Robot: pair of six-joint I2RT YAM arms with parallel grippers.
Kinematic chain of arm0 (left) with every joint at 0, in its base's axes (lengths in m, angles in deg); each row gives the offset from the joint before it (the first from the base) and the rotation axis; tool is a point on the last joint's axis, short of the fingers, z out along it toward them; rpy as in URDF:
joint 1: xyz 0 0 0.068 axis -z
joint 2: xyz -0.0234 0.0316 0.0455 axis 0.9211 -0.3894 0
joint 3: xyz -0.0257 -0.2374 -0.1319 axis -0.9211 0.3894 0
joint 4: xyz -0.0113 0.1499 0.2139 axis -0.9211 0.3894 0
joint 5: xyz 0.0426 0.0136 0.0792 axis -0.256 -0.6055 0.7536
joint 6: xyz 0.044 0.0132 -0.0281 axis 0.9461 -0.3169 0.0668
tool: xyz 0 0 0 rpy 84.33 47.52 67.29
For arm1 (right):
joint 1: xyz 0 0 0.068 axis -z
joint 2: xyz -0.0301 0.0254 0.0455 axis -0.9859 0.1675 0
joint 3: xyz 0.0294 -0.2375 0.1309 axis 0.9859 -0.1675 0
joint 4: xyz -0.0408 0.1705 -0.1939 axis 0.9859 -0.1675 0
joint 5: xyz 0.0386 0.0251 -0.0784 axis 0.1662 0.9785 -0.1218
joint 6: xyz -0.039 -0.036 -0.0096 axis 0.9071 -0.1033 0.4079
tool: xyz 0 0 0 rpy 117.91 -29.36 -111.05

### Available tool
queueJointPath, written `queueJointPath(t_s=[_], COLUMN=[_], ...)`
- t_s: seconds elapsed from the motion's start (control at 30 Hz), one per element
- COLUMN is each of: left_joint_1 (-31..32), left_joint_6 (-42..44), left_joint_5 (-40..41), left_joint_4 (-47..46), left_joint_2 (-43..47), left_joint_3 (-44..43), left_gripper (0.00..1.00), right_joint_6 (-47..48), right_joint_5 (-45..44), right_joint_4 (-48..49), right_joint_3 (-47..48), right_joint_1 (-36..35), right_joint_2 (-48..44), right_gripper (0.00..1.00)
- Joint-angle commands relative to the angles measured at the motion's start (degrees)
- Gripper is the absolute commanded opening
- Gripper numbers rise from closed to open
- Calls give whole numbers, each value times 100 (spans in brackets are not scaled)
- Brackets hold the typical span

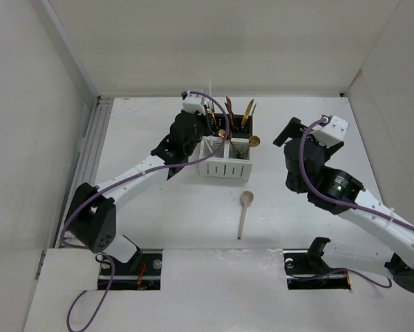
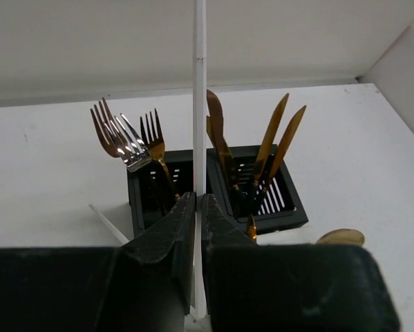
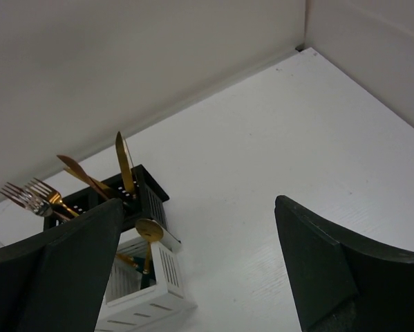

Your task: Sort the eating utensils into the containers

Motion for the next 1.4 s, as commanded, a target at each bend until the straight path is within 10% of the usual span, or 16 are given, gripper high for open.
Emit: queueJointPath(t_s=[0.0, 0.17, 0.33, 0.67, 0.93, 1.37], left_joint_1=[-189, -260, -260, -207, -102, -102], left_joint_6=[-108, -241, -451, -549, 611, 1518], left_joint_5=[-162, -478, -777, -663, 171, 1068], left_joint_4=[-969, -969, -724, -329, -161, -162], left_joint_2=[-81, -213, -213, 366, 1157, 2343], left_joint_3=[-4, 206, 408, 586, 251, 803], left_gripper=[0, 0, 46, 60, 76, 85], right_joint_6=[226, 226, 226, -134, -1258, -1156], right_joint_5=[-95, 221, 713, 1056, 3679, 5828], right_joint_4=[394, 342, 18, -651, -2523, -548], right_joint_3=[20, 20, 20, 134, -330, -1756], right_joint_1=[-49, -49, -49, -49, -49, -550], right_joint_2=[137, 330, 330, 172, 786, 1920], right_gripper=[95, 95, 96, 96, 93, 87])
